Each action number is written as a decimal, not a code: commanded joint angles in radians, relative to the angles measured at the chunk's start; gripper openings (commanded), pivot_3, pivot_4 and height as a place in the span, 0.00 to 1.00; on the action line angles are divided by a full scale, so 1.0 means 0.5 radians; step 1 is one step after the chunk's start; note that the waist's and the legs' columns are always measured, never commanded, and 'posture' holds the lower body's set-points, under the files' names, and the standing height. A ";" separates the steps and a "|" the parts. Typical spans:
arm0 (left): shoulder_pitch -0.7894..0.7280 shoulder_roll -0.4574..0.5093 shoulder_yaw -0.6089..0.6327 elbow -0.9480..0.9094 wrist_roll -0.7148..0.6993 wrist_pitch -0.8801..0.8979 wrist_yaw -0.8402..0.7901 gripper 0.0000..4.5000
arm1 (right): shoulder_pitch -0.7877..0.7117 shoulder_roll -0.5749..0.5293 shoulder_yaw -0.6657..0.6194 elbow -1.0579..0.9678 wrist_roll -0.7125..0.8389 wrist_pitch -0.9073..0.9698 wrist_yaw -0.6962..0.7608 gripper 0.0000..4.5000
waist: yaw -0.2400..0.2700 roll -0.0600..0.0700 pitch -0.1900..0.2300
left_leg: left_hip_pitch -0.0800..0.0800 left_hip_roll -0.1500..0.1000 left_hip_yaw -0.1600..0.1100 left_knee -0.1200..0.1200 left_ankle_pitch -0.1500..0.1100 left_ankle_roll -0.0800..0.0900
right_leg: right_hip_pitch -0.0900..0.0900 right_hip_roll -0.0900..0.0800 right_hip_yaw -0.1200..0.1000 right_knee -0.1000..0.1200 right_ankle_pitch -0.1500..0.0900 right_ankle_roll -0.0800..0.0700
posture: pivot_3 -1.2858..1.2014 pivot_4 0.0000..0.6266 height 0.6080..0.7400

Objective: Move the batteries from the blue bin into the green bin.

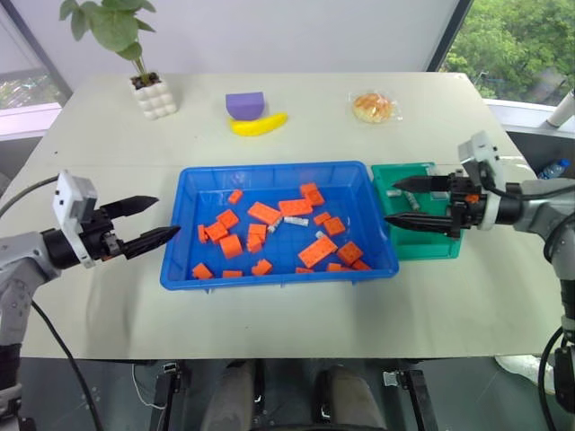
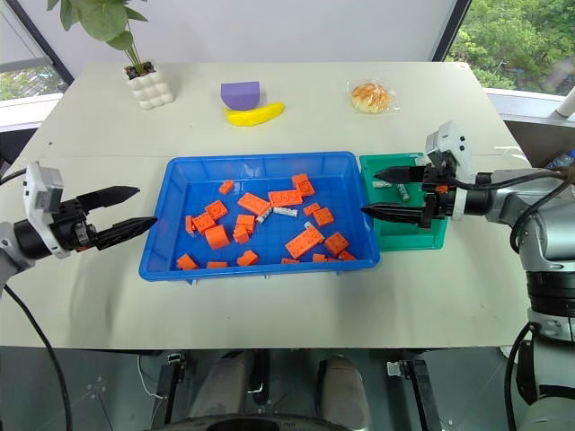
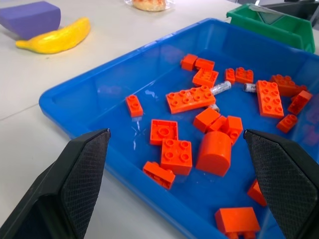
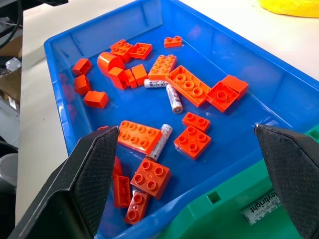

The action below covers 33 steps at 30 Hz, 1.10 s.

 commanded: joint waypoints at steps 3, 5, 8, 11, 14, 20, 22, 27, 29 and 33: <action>-0.016 0.020 0.084 0.004 0.023 -0.060 0.003 1.00 | 0.013 -0.041 -0.059 -0.019 0.013 -0.056 -0.004 0.99 | 0.000 0.000 0.000 | 0.000 0.000 0.000 0.000 0.000 0.000 | 0.000 0.000 0.000 0.000 0.000 0.000 | 0.52 0.24 1.00; -0.023 0.021 0.085 0.017 0.030 -0.072 -0.001 1.00 | 0.017 -0.038 -0.056 -0.015 0.010 -0.066 -0.008 0.99 | -0.001 0.000 0.000 | 0.000 0.000 0.000 0.000 0.000 0.000 | 0.000 0.000 0.000 0.000 0.000 0.000 | 0.52 0.24 1.00; -0.034 0.016 0.091 0.023 0.020 -0.075 -0.004 1.00 | 0.020 -0.033 -0.052 -0.005 0.003 -0.083 -0.016 0.99 | -0.001 0.000 0.000 | 0.000 0.000 0.000 0.000 0.000 0.000 | 0.000 0.000 0.000 0.000 0.000 0.000 | 0.52 0.24 1.00; -0.044 0.014 0.091 0.027 0.013 -0.071 -0.007 1.00 | 0.014 -0.026 -0.044 0.005 -0.004 -0.102 -0.026 0.99 | 0.000 0.000 0.000 | 0.000 0.000 0.000 0.000 0.000 0.000 | 0.000 0.000 0.000 0.000 0.000 0.000 | 0.52 0.24 1.00; -0.053 0.004 0.082 0.023 0.014 -0.069 -0.002 1.00 | -0.002 -0.010 -0.027 0.016 -0.015 -0.129 -0.037 0.99 | -0.001 0.000 0.000 | 0.000 0.000 0.000 0.000 0.000 0.000 | 0.000 0.000 0.000 0.000 0.000 0.000 | 0.52 0.24 1.00; -0.068 -0.016 0.074 0.010 0.011 -0.068 0.013 1.00 | -0.043 0.013 0.002 0.042 -0.036 -0.173 -0.052 0.99 | -0.001 0.000 0.000 | 0.000 0.000 0.000 0.000 0.000 0.000 | 0.000 0.000 0.000 0.000 0.000 0.000 | 0.52 0.24 1.00; -0.070 -0.020 0.073 0.004 0.011 -0.065 0.016 1.00 | -0.058 0.021 0.012 0.044 -0.038 -0.179 -0.054 0.99 | -0.002 0.000 0.000 | 0.000 0.000 0.000 0.000 0.000 0.000 | 0.000 0.000 0.000 0.000 0.000 0.000 | 0.52 0.24 1.00; -0.067 -0.025 0.079 -0.016 0.008 -0.055 0.021 1.00 | -0.083 0.027 0.035 0.058 -0.039 -0.192 -0.054 0.99 | 0.000 0.000 0.000 | 0.000 0.000 0.000 0.000 0.000 0.000 | 0.000 0.000 0.000 0.000 0.000 0.000 | 0.52 0.24 1.00; -0.066 -0.026 0.080 -0.023 0.006 -0.052 0.025 1.00 | -0.095 0.034 0.046 0.061 -0.042 -0.203 -0.057 0.99 | -0.001 0.000 0.000 | 0.000 0.000 0.000 0.001 0.000 0.000 | 0.000 0.000 0.000 0.000 0.000 0.000 | 0.52 0.24 1.00; -0.069 -0.026 0.077 -0.030 0.007 -0.052 0.036 1.00 | -0.194 0.115 0.084 0.012 -0.023 -0.161 -0.131 0.99 | -0.004 0.000 0.000 | 0.000 0.000 0.000 0.001 0.000 0.000 | 0.000 0.000 0.000 0.000 0.000 0.000 | 0.52 0.24 1.00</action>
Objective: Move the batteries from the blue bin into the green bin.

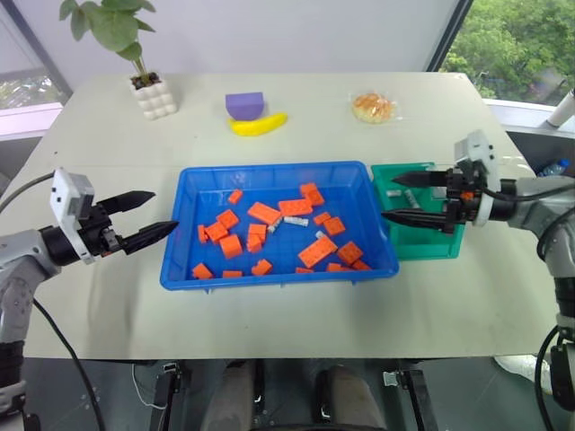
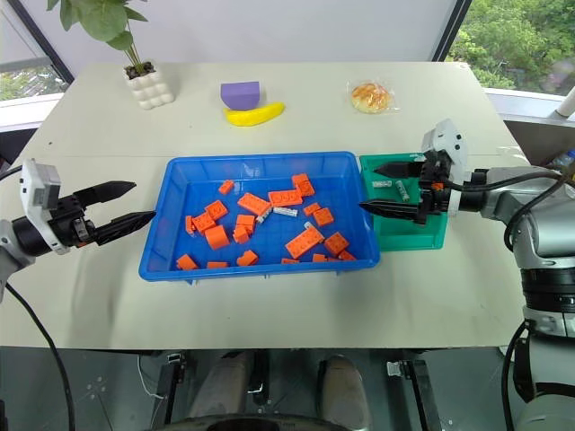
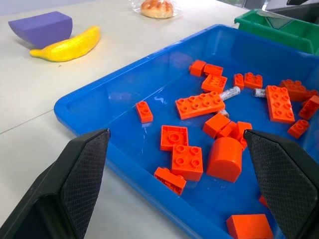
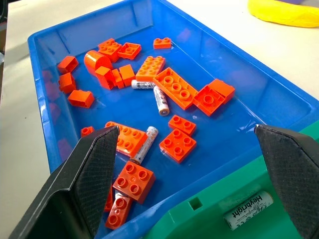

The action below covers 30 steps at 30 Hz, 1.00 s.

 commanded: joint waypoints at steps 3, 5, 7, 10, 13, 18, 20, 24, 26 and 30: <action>-0.046 0.010 0.051 -0.064 -0.012 -0.023 0.021 1.00 | -0.265 0.145 0.134 -0.113 -0.095 0.042 -0.211 0.99 | -0.011 0.000 0.000 | 0.000 0.001 0.000 0.000 0.000 0.000 | -0.001 0.001 0.000 0.000 0.000 0.000 | 0.52 0.24 1.00; -0.063 -0.001 0.042 -0.071 -0.002 -0.034 0.042 1.00 | -0.361 0.219 0.273 -0.125 -0.230 0.032 -0.314 0.99 | -0.007 0.000 0.000 | 0.000 0.001 0.000 0.000 0.000 0.000 | -0.002 0.001 0.000 0.001 0.000 0.000 | 0.52 0.24 1.00; -0.076 -0.020 0.035 -0.093 0.007 -0.043 0.071 1.00 | -0.446 0.332 0.338 -0.158 -0.240 0.129 -0.417 0.99 | -0.005 0.000 0.000 | 0.000 0.001 0.000 0.000 0.000 0.000 | -0.002 0.001 0.000 0.001 0.000 0.000 | 0.52 0.24 1.00; -0.070 -0.047 0.039 -0.164 0.001 -0.038 0.117 1.00 | -0.537 0.589 0.421 -0.269 -0.213 0.359 -0.641 0.99 | -0.003 0.000 0.000 | 0.000 0.000 0.000 0.000 0.000 0.000 | -0.002 0.000 0.000 0.002 0.000 0.000 | 0.52 0.24 1.00; -0.044 -0.067 0.055 -0.237 -0.012 -0.018 0.155 1.00 | -0.544 0.795 0.505 -0.325 -0.250 0.476 -0.817 0.99 | -0.002 0.000 0.000 | 0.000 0.000 -0.001 0.000 0.000 0.000 | -0.002 0.000 0.000 0.004 0.000 0.000 | 0.52 0.24 1.00; 0.068 -0.060 0.084 -0.378 -0.071 0.049 0.166 1.00 | -0.548 1.052 0.680 -0.187 -0.380 0.435 -0.982 0.99 | -0.003 -0.001 0.000 | 0.000 -0.001 -0.001 0.000 0.000 -0.001 | -0.002 0.000 0.000 0.005 0.000 0.000 | 0.52 0.24 1.00; 0.092 -0.059 0.087 -0.408 -0.081 0.058 0.170 1.00 | -0.556 1.093 0.705 -0.122 -0.412 0.410 -0.993 0.99 | -0.003 -0.001 -0.001 | 0.000 -0.001 -0.001 0.000 0.000 -0.001 | -0.003 0.001 0.000 0.006 0.000 0.000 | 0.52 0.24 1.00; 0.130 -0.070 0.078 -0.470 -0.093 0.069 0.197 1.00 | -0.570 1.172 0.800 0.074 -0.499 0.308 -0.971 0.99 | -0.006 -0.001 -0.001 | 0.000 -0.002 -0.001 0.000 0.000 -0.001 | -0.003 0.000 0.000 0.006 0.000 0.000 | 0.52 0.24 1.00; 0.132 -0.088 0.074 -0.493 -0.099 0.067 0.223 1.00 | -0.596 1.216 0.835 0.209 -0.552 0.230 -0.962 0.99 | -0.011 -0.001 -0.001 | 0.000 -0.002 -0.001 0.000 0.000 -0.001 | -0.004 0.001 0.000 0.007 0.000 0.000 | 0.52 0.24 1.00; 0.142 -0.136 0.067 -0.531 -0.101 0.061 0.270 1.00 | -0.682 1.314 0.867 0.520 -0.656 0.064 -0.938 0.99 | -0.017 -0.001 -0.001 | -0.001 -0.002 0.000 -0.001 0.000 -0.001 | -0.006 0.001 0.001 0.009 0.000 0.000 | 0.52 0.24 1.00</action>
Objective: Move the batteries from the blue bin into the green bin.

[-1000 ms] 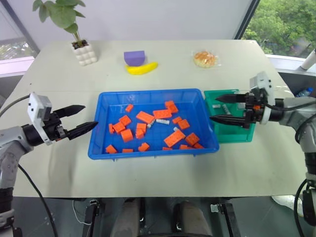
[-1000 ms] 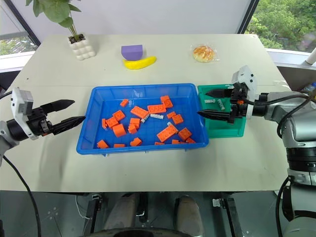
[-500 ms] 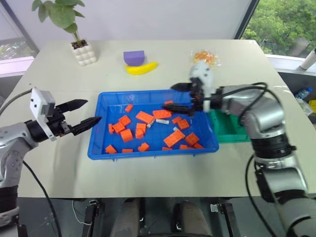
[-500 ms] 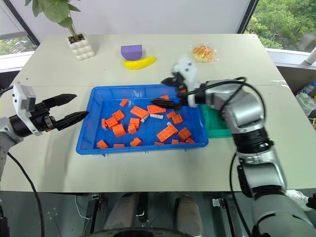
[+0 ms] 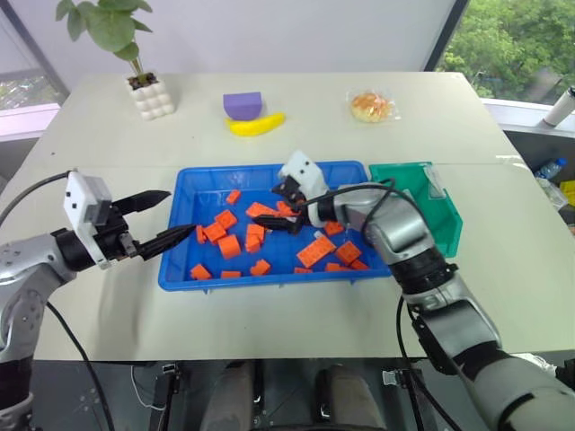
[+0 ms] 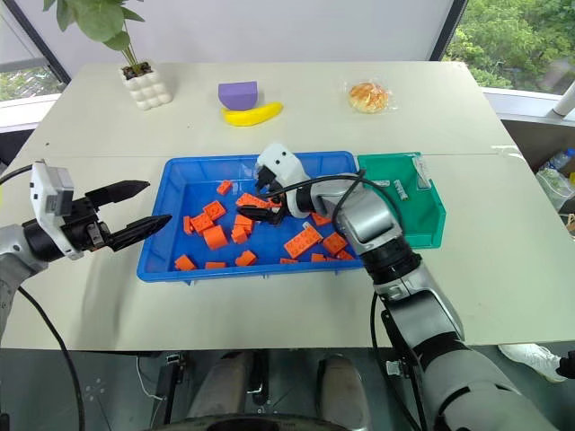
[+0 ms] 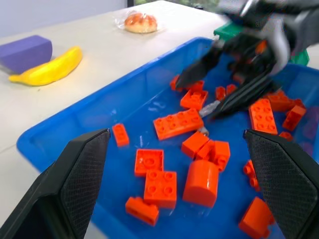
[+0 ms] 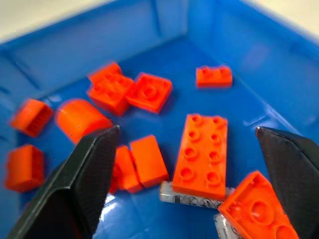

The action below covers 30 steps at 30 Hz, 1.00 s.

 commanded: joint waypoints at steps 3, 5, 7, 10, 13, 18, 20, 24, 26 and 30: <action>0.024 -0.055 0.045 -0.105 -0.033 -0.026 0.060 1.00 | -0.169 0.092 0.003 0.294 -0.118 -0.229 0.047 0.99 | -0.001 0.000 0.000 | 0.000 0.000 0.000 0.000 0.000 0.000 | -0.001 0.000 0.000 0.002 0.000 0.000 | 0.52 0.24 1.00; 0.038 -0.079 0.050 -0.126 -0.033 -0.030 0.081 1.00 | -0.199 0.106 0.002 0.372 -0.151 -0.267 0.070 0.99 | 0.000 0.000 0.000 | 0.000 0.000 0.000 0.000 0.000 0.000 | -0.001 0.000 0.000 0.002 0.000 0.000 | 0.52 0.24 1.00; 0.052 -0.099 0.058 -0.146 -0.035 -0.035 0.104 1.00 | -0.215 0.105 0.009 0.418 -0.181 -0.286 0.108 0.99 | 0.003 0.000 0.000 | 0.000 0.000 0.000 0.000 0.000 0.000 | -0.001 0.000 0.000 0.002 0.000 0.000 | 0.52 0.24 1.00; 0.070 -0.123 0.068 -0.162 -0.035 -0.044 0.125 1.00 | -0.218 0.098 0.033 0.459 -0.227 -0.296 0.167 0.99 | 0.002 0.000 0.000 | 0.000 0.000 0.000 0.000 0.000 0.000 | -0.001 0.000 0.000 0.002 0.000 0.000 | 0.52 0.24 1.00; 0.075 -0.148 0.068 -0.165 -0.022 -0.064 0.147 1.00 | -0.220 0.103 0.049 0.489 -0.266 -0.303 0.199 0.99 | 0.000 0.000 0.000 | 0.000 0.000 0.000 0.000 0.000 0.000 | -0.001 0.000 0.000 0.002 0.000 0.000 | 0.52 0.24 1.00; 0.044 -0.176 0.058 -0.147 -0.009 -0.103 0.183 1.00 | -0.246 0.117 0.065 0.540 -0.335 -0.327 0.224 0.80 | 0.000 0.000 0.000 | 0.000 0.000 0.000 0.000 0.000 -0.001 | -0.001 0.000 0.000 0.002 0.000 0.000 | 0.52 0.24 1.00; 0.035 -0.184 0.052 -0.138 -0.005 -0.117 0.193 1.00 | -0.264 0.135 0.057 0.563 -0.353 -0.342 0.218 0.58 | 0.000 0.000 0.000 | 0.000 0.000 0.000 0.000 0.000 -0.001 | -0.001 0.000 0.000 0.002 0.000 0.000 | 0.52 0.24 1.00; 0.029 -0.191 0.050 -0.125 0.008 -0.146 0.211 1.00 | -0.300 0.169 0.036 0.570 -0.378 -0.353 0.204 0.26 | -0.001 0.000 0.000 | 0.000 0.000 0.000 0.000 0.000 -0.001 | -0.001 0.000 0.000 0.002 0.000 0.000 | 0.52 0.24 1.00; 0.021 -0.193 0.056 -0.114 0.014 -0.159 0.221 1.00 | -0.311 0.181 0.026 0.581 -0.389 -0.361 0.201 0.26 | 0.001 0.000 0.000 | 0.000 0.000 0.000 0.000 0.000 -0.001 | -0.002 0.000 0.000 0.003 0.000 0.000 | 0.52 0.24 1.00; 0.022 -0.188 0.060 -0.103 0.018 -0.173 0.225 1.00 | -0.321 0.195 -0.003 0.580 -0.395 -0.373 0.184 0.26 | 0.001 0.000 0.000 | 0.000 0.000 0.000 0.000 0.000 -0.001 | -0.002 0.000 0.000 0.003 0.000 0.000 | 0.52 0.24 1.00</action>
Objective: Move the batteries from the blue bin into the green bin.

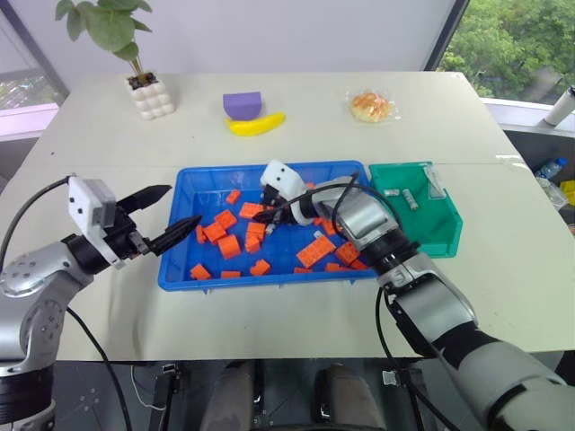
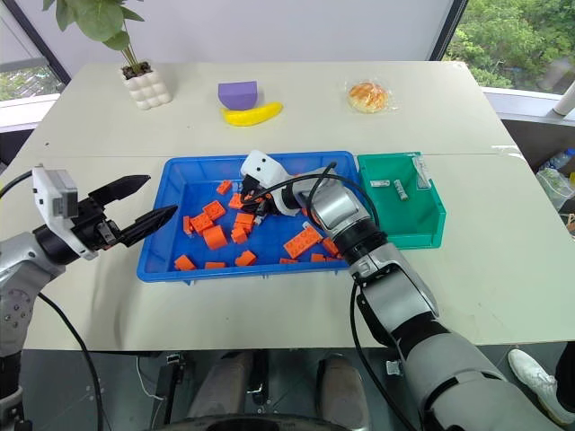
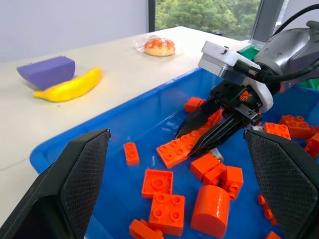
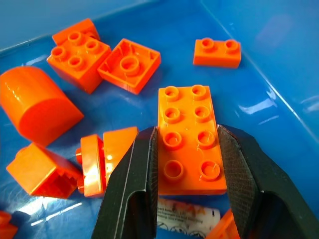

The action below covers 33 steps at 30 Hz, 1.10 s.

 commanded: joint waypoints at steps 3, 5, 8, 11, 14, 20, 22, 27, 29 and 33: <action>-0.012 0.012 0.063 -0.005 0.001 -0.053 0.006 1.00 | -0.118 0.071 -0.148 -0.120 0.084 0.035 -0.032 0.26 | -0.001 0.000 0.000 | 0.000 0.000 0.000 0.000 0.000 0.000 | 0.000 0.000 0.000 0.000 0.000 0.000 | 0.52 0.24 1.00; -0.011 0.012 0.060 0.000 0.005 -0.054 0.004 1.00 | -0.134 0.105 -0.185 -0.203 0.138 0.110 -0.011 0.26 | -0.001 0.000 0.000 | 0.000 0.000 0.000 -0.001 0.000 0.000 | -0.001 0.000 0.000 0.000 0.000 0.000 | 0.52 0.24 1.00; -0.022 0.015 0.041 0.006 0.005 -0.051 -0.004 1.00 | -0.087 0.171 -0.173 -0.383 0.207 0.251 0.021 0.26 | -0.002 0.000 0.000 | 0.000 0.000 0.000 -0.002 0.000 0.000 | -0.001 0.000 0.000 0.000 0.000 0.000 | 0.52 0.24 1.00; -0.037 0.020 0.030 0.004 -0.003 -0.042 -0.010 1.00 | 0.031 0.183 -0.095 -0.532 0.219 0.328 0.043 0.26 | -0.002 0.000 0.000 | 0.000 0.000 0.000 -0.003 0.000 0.000 | -0.003 0.000 0.000 0.008 0.000 0.000 | 0.52 0.24 1.00; -0.044 0.026 0.032 -0.003 -0.011 -0.030 -0.012 1.00 | 0.133 0.159 -0.032 -0.662 0.223 0.379 0.071 0.26 | 0.010 -0.001 0.000 | 0.000 -0.001 -0.001 -0.002 0.000 0.000 | -0.003 -0.001 0.000 0.011 0.000 0.000 | 0.52 0.24 1.00; -0.046 0.020 0.015 0.003 -0.006 -0.028 -0.018 1.00 | 0.220 0.119 0.039 -0.799 0.242 0.389 0.116 0.71 | 0.002 -0.001 0.000 | -0.001 -0.001 0.000 -0.001 0.000 0.000 | -0.006 -0.001 0.000 0.011 0.000 0.000 | 0.52 0.24 1.00; -0.053 0.017 0.006 0.006 -0.005 -0.027 -0.018 1.00 | 0.192 0.126 0.010 -0.787 0.251 0.353 0.104 0.93 | -0.003 -0.001 0.000 | -0.001 -0.001 0.000 -0.002 0.000 -0.001 | -0.008 -0.001 0.000 0.012 0.000 0.000 | 0.52 0.24 1.00; -0.068 0.019 -0.005 0.020 -0.006 -0.027 -0.023 1.00 | -0.026 0.029 -0.122 -0.714 0.299 0.194 0.211 0.99 | -0.001 -0.001 0.000 | -0.002 -0.001 0.001 -0.001 0.000 -0.001 | -0.009 -0.001 0.000 0.012 0.000 0.000 | 0.52 0.24 1.00; -0.078 0.021 -0.007 0.026 -0.006 -0.024 -0.027 1.00 | -0.142 -0.091 -0.164 -0.663 0.337 0.093 0.376 0.99 | 0.007 -0.001 0.000 | -0.003 -0.001 0.001 -0.001 0.000 -0.001 | -0.010 -0.001 0.001 0.012 0.000 0.000 | 0.52 0.24 1.00; -0.095 0.025 -0.011 0.045 -0.004 -0.026 -0.038 1.00 | -0.261 -0.391 -0.141 -0.519 0.373 -0.368 0.938 0.99 | 0.016 -0.002 -0.001 | -0.003 -0.002 0.000 0.001 0.000 -0.001 | -0.008 -0.002 0.000 0.010 0.000 0.000 | 0.52 0.24 1.00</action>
